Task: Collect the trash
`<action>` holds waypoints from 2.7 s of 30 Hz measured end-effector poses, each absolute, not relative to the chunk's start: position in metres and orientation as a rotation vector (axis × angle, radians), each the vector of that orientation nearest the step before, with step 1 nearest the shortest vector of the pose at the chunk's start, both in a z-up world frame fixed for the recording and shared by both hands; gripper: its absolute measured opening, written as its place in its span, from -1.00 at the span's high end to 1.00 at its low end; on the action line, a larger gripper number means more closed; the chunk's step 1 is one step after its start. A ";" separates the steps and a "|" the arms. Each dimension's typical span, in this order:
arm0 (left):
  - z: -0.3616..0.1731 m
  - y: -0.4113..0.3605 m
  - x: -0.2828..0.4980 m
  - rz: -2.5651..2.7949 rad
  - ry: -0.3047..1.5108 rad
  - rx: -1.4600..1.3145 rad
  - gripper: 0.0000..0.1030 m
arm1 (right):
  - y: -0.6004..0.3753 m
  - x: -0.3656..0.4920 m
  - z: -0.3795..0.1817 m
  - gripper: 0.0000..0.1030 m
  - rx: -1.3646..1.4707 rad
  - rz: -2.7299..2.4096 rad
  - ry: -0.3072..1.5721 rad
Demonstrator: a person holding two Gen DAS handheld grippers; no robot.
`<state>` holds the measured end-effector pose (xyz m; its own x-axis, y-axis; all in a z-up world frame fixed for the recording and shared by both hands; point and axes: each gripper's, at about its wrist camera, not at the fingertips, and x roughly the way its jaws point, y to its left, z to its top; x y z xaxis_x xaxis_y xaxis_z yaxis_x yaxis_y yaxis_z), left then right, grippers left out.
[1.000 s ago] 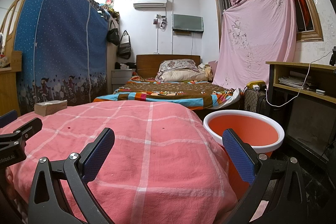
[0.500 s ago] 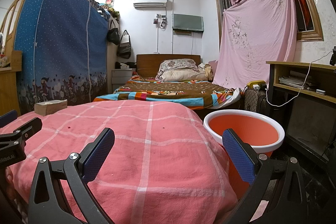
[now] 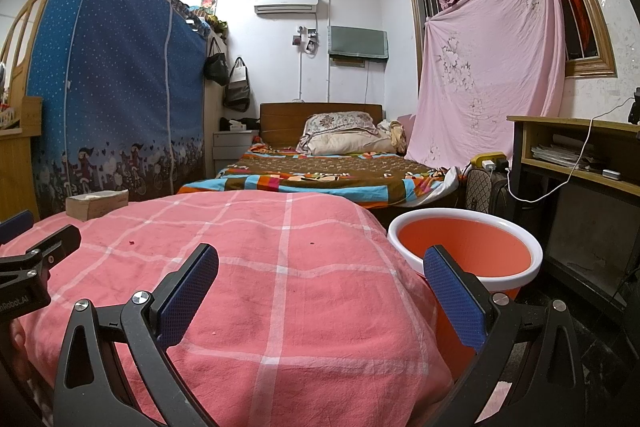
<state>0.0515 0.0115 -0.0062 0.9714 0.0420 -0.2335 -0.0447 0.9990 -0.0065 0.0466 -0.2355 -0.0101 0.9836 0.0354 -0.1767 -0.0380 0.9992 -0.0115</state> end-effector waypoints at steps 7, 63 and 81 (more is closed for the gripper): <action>-0.006 0.012 0.052 0.043 0.235 -0.010 -0.71 | -0.236 0.047 -0.010 -1.00 -0.015 0.037 0.177; -0.012 0.010 0.050 0.018 0.253 0.005 -0.71 | -0.235 0.047 -0.008 -1.00 -0.014 0.037 0.179; -0.010 0.003 0.045 0.026 0.236 0.023 -0.71 | -0.234 0.047 -0.008 -1.00 -0.014 0.036 0.181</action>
